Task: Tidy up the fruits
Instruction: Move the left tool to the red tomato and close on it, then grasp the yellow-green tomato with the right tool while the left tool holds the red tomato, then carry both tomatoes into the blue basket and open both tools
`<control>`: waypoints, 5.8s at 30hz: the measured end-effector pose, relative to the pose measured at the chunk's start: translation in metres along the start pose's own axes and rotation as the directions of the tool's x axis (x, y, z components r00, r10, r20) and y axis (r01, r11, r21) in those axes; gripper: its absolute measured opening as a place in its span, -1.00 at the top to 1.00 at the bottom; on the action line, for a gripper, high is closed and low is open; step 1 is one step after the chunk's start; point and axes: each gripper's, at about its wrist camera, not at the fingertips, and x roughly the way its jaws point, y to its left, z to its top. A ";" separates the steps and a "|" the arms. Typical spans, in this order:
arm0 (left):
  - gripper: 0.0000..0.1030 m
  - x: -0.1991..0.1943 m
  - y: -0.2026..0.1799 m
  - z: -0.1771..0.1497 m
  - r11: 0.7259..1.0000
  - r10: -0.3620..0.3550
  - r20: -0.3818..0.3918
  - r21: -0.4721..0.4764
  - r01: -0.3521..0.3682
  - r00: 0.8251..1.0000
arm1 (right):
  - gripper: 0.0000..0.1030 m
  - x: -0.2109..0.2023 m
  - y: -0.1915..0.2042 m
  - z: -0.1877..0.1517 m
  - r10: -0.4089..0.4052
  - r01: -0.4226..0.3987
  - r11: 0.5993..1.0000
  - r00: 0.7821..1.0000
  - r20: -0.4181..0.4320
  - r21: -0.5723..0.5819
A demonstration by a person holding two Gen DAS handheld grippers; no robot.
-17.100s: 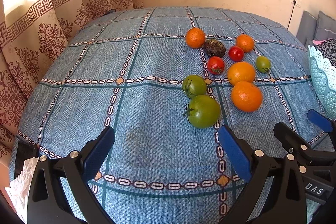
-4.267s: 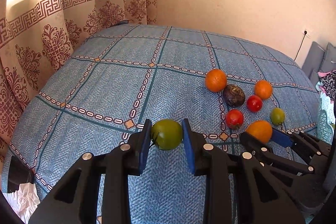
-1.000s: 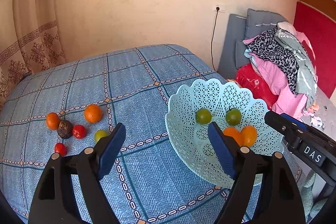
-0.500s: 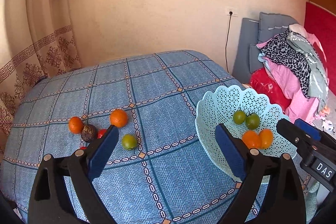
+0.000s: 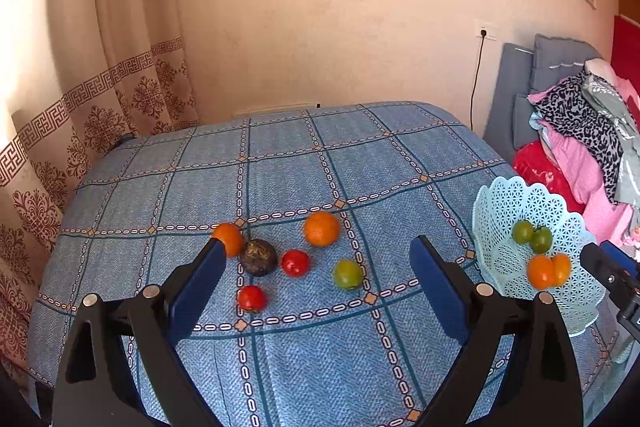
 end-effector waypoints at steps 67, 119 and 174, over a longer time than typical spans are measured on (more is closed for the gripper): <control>0.50 0.052 0.117 -0.043 0.974 0.052 -0.115 -0.212 -0.075 0.992 | -0.38 0.133 0.185 -0.043 0.100 -0.184 0.881 0.973 -0.207 -0.436; 0.50 0.041 0.104 -0.042 0.978 0.000 -0.086 -0.206 -0.018 0.996 | 0.46 0.092 0.164 -0.038 0.206 -0.256 0.926 0.959 -0.197 -0.277; 0.49 -0.002 -0.089 -0.015 0.913 -0.391 -0.068 0.095 0.396 0.918 | 0.12 -0.005 -0.041 -0.006 -0.117 0.113 0.988 0.993 0.034 0.104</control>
